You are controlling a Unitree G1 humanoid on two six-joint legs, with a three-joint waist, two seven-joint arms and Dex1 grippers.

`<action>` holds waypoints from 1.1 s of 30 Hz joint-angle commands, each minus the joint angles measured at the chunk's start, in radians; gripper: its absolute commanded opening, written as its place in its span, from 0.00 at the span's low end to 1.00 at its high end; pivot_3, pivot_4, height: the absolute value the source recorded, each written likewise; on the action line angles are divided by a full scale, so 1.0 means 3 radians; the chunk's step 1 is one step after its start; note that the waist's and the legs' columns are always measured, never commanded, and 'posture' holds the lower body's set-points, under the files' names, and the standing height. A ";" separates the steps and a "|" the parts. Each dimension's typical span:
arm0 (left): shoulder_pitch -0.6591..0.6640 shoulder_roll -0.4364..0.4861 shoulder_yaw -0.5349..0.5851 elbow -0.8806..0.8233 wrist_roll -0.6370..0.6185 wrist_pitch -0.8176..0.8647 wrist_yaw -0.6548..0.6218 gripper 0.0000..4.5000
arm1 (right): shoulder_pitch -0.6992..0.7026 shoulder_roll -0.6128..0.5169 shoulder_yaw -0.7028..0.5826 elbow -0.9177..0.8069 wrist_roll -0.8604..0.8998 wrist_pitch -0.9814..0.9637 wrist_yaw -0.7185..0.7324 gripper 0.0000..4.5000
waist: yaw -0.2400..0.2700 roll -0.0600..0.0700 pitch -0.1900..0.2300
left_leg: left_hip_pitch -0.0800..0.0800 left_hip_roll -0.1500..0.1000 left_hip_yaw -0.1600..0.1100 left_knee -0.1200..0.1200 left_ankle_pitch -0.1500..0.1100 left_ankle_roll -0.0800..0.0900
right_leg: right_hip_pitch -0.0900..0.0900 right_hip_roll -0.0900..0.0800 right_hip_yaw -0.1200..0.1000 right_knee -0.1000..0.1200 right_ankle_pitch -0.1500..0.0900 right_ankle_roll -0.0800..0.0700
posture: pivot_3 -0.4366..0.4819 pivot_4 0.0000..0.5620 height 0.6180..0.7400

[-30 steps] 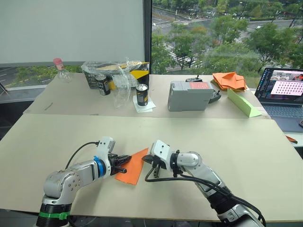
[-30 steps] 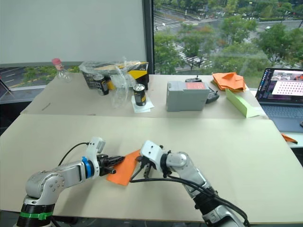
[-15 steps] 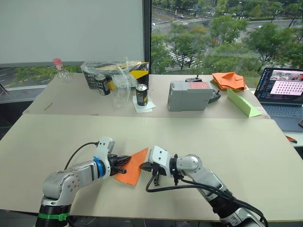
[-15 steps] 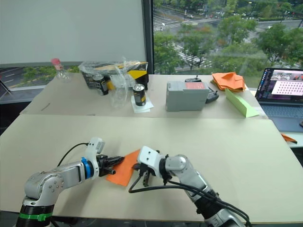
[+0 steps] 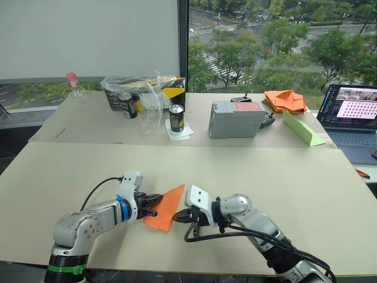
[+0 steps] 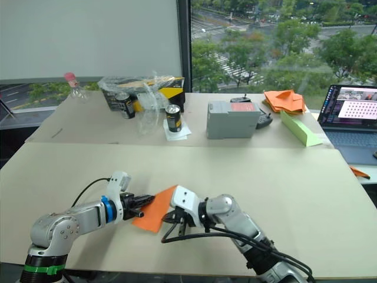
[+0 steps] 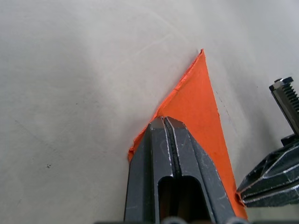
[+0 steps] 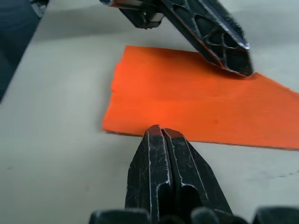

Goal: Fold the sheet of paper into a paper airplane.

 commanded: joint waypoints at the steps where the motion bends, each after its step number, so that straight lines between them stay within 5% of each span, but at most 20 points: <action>1: 0.0046 0.0010 -0.0057 0.0089 0.0077 0.0133 0.0069 0.00 | 0.0052 -0.0018 0.0169 0.0098 0.0055 0.0107 0.0142 0.00 | 0.0000 0.0000 0.0000 | 0.0000 0.0000 0.0000 0.0000 0.0000 0.0000 | 0.0000 0.0000 0.0000 0.0000 0.0000 0.0000 | 0.48 0.27 1.00; 33: 0.0118 0.0000 -0.0030 0.0013 0.0052 0.0158 0.0103 0.00 | 0.0015 0.0039 0.0286 0.0427 -0.0002 0.0025 0.0190 0.00 | -0.0003 0.0001 -0.0002 | 0.0005 0.0001 0.0001 -0.0005 0.0000 0.0000 | 0.0002 0.0000 0.0000 -0.0001 0.0000 0.0000 | 0.48 0.27 1.00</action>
